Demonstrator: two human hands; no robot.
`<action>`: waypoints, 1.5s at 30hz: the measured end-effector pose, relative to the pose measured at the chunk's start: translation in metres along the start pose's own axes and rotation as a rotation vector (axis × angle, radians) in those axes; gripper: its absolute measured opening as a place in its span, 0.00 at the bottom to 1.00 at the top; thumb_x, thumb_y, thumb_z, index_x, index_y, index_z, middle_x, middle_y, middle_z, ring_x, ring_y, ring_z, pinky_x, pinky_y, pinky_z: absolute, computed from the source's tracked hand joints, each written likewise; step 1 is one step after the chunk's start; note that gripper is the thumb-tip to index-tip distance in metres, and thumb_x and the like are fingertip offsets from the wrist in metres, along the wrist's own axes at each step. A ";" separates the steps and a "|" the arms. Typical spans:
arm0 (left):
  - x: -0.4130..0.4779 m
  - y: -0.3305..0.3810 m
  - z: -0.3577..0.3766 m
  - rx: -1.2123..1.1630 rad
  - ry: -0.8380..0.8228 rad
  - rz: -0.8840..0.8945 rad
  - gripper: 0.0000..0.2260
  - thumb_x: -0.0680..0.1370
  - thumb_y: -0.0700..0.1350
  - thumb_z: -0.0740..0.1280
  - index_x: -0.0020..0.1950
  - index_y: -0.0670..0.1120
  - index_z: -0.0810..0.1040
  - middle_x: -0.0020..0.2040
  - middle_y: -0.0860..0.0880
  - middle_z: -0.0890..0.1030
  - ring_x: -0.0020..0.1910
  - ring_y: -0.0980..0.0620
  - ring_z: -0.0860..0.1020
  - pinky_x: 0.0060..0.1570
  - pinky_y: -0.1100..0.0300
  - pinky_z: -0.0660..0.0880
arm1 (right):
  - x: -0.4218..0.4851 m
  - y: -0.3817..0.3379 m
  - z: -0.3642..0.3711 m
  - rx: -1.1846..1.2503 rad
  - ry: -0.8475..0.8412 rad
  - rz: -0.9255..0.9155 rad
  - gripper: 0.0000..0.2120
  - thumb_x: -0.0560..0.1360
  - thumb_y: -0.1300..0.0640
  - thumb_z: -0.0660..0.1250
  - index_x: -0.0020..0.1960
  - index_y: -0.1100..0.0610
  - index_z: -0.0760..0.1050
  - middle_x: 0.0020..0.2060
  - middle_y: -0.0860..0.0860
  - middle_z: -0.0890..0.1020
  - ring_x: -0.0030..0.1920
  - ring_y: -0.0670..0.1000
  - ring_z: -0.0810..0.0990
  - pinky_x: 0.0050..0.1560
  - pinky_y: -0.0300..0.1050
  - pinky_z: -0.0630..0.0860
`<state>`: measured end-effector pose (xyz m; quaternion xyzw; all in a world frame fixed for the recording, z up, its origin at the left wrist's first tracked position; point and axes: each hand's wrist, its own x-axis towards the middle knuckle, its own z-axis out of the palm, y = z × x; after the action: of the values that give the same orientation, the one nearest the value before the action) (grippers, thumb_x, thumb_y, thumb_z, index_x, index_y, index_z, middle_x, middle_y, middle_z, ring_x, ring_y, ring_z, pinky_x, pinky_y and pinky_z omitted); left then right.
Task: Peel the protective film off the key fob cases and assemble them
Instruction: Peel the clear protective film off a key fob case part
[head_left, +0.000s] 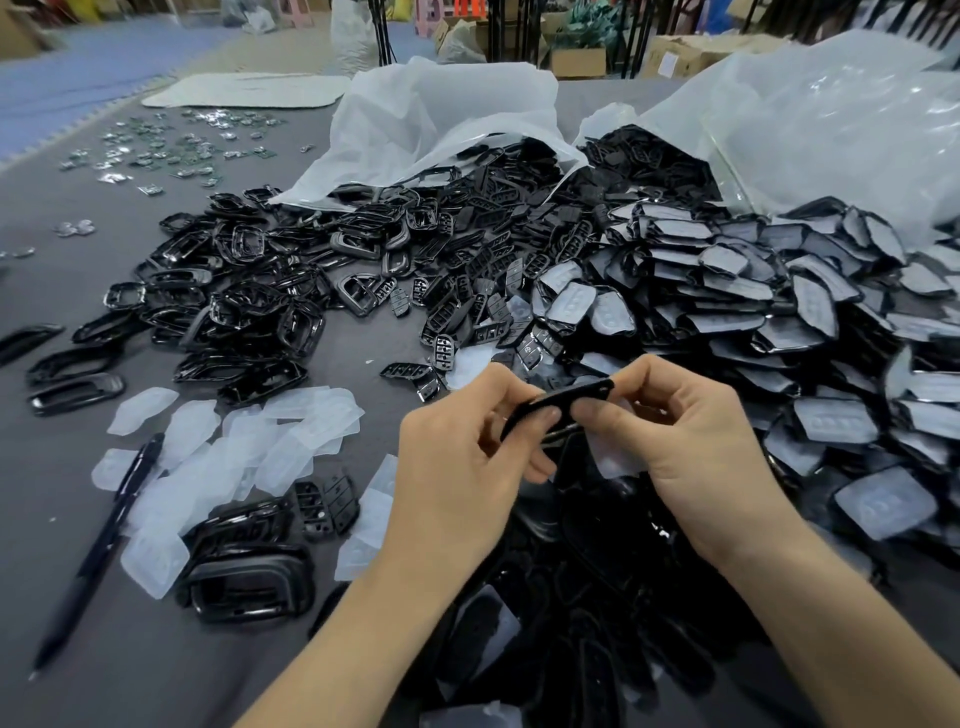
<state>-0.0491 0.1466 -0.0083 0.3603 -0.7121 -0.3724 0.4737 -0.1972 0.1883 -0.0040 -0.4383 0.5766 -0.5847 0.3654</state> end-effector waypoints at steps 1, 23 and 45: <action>-0.001 0.000 0.002 0.028 0.035 0.048 0.04 0.75 0.37 0.70 0.42 0.43 0.78 0.30 0.48 0.80 0.28 0.61 0.80 0.30 0.71 0.74 | 0.001 -0.001 -0.001 -0.004 -0.003 0.002 0.11 0.60 0.50 0.75 0.34 0.57 0.77 0.28 0.47 0.76 0.29 0.42 0.72 0.31 0.31 0.69; -0.009 0.012 0.009 -0.143 0.071 0.240 0.07 0.74 0.41 0.69 0.52 0.47 0.81 0.57 0.51 0.79 0.55 0.55 0.79 0.44 0.70 0.75 | 0.008 -0.018 -0.017 0.588 -0.298 0.293 0.09 0.69 0.57 0.66 0.32 0.55 0.81 0.27 0.47 0.73 0.16 0.41 0.64 0.17 0.26 0.59; -0.003 0.020 0.012 -0.835 0.056 -0.442 0.12 0.61 0.48 0.74 0.41 0.46 0.86 0.42 0.45 0.86 0.41 0.50 0.85 0.42 0.63 0.79 | 0.012 -0.014 -0.015 0.708 -0.215 0.326 0.10 0.70 0.59 0.64 0.32 0.58 0.79 0.28 0.48 0.72 0.18 0.42 0.66 0.16 0.27 0.60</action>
<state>-0.0627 0.1605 0.0053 0.2919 -0.3949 -0.7088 0.5064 -0.2145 0.1839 0.0118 -0.2467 0.3600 -0.6324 0.6400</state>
